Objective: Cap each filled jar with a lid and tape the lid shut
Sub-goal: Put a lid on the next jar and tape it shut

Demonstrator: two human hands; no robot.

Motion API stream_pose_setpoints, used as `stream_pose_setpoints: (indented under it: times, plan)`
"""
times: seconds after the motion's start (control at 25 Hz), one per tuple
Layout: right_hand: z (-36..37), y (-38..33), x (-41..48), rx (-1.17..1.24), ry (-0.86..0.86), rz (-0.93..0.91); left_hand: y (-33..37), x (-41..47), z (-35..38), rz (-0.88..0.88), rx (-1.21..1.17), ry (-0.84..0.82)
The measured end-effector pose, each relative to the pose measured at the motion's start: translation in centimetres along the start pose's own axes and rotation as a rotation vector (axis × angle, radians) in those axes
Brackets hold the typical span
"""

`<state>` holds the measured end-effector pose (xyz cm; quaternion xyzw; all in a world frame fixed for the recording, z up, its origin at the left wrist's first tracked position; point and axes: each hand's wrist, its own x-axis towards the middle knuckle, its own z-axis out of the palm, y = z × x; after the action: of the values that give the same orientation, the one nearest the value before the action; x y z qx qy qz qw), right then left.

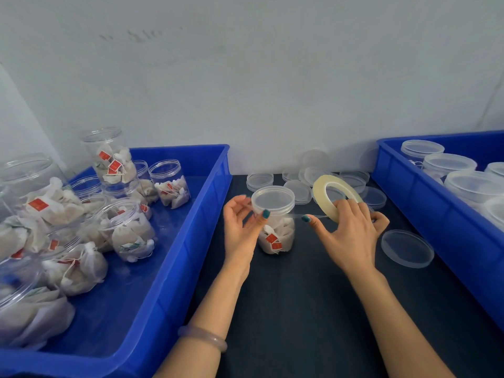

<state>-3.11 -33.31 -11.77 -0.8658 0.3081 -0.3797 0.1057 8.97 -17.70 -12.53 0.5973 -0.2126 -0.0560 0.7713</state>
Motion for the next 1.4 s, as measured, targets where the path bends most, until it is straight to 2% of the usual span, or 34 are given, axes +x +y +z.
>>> stream_pose_setpoints:
  times: [0.16, 0.24, 0.36, 0.52, 0.72, 0.84, 0.96, 1.04, 1.2, 1.4]
  plan:
    - [-0.1, 0.2, 0.0, 0.000, -0.006, 0.013, 0.3, 1.3, -0.4, -0.022, 0.132, -0.235]
    - [-0.1, 0.3, 0.0, 0.018, 0.006, 0.029, 0.4, 1.6, -0.3, -0.024, 0.162, -0.290]
    - [-0.3, 0.5, 0.1, 0.043, 0.010, 0.046, 0.1, 1.9, -0.2, -0.053, 0.118, -0.256]
    - [-0.3, 0.5, 0.1, 0.065, 0.001, 0.048, -0.6, 2.0, 0.3, -0.165, -0.093, -0.205]
    - [-0.5, 0.6, 0.1, 0.068, -0.015, 0.052, -0.7, 2.1, 1.0, -0.241, -0.086, -0.050]
    - [-0.5, 0.6, 0.1, 0.069, -0.032, 0.059, -0.6, 0.1, 0.6, -0.116, -0.079, -0.099]
    - [-0.6, 0.5, 0.1, 0.081, -0.040, 0.057, -0.7, -1.4, 1.0, 0.039, 0.167, -0.230]
    - [-0.7, 0.6, 0.1, 0.084, -0.043, 0.057, -0.7, -1.4, 1.6, 0.041, 0.265, -0.266]
    - [-1.2, 0.8, 0.2, 0.057, -0.067, 0.069, -0.8, -0.8, 0.9, 0.035, 0.278, -0.198]
    - [-2.0, 0.2, 0.5, 0.045, -0.157, 0.055, 0.1, -0.9, 0.0, -0.045, 0.169, -0.340]
